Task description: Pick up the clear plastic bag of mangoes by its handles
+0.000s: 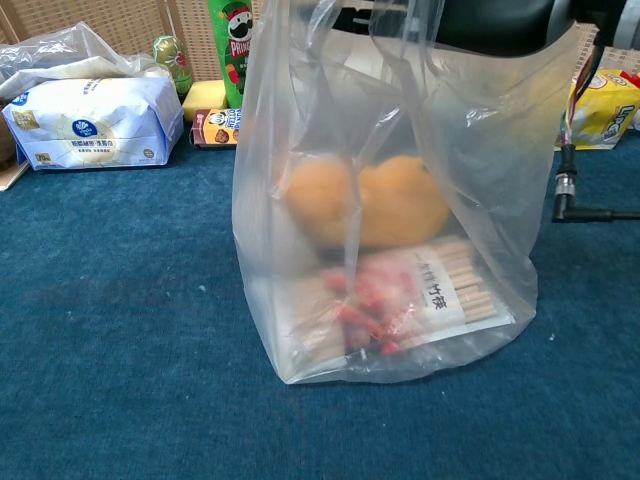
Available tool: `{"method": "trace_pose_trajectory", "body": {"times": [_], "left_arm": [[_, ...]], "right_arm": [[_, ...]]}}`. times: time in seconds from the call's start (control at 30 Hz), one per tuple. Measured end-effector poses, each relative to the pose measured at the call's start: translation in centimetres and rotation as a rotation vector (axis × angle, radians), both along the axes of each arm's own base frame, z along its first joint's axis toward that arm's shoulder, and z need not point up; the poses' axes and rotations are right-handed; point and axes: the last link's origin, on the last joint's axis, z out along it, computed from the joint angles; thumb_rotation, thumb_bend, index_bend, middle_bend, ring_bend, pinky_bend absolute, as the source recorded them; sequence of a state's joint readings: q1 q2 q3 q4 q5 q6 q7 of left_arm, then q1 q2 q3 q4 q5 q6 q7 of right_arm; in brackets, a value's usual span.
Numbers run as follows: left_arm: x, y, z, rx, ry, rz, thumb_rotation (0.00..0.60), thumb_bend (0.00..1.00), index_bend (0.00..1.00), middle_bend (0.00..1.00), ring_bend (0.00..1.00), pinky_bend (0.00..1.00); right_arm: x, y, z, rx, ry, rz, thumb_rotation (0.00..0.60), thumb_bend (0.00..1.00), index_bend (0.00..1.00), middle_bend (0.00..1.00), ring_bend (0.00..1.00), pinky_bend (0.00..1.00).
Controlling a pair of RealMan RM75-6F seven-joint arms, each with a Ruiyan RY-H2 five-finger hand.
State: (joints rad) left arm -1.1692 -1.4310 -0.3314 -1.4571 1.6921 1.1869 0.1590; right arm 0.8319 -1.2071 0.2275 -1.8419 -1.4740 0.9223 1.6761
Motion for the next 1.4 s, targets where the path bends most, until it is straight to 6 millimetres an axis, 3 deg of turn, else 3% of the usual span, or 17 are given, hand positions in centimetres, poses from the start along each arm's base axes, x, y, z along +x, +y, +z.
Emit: {"method": "trace_pose_trajectory", "body": {"times": [0.57, 1.4], "left_arm": [[-1.0, 0.1, 0.2, 0.008, 0.018, 0.008, 0.6, 0.19, 0.34, 0.31, 0.2, 0.28], [-0.7, 0.0, -0.1, 0.0, 0.0, 0.021, 0.6, 0.2, 0.32, 0.3, 0.19, 0.28]], "right_arm": [[-1.0, -0.7, 0.6, -0.04, 0.012, -0.031, 0.24, 0.18, 0.36, 0.38, 0.28, 0.22], [0.5, -0.6, -0.1, -0.03, -0.035, -0.025, 0.241, 0.18, 0.36, 0.38, 0.29, 0.23]]}}
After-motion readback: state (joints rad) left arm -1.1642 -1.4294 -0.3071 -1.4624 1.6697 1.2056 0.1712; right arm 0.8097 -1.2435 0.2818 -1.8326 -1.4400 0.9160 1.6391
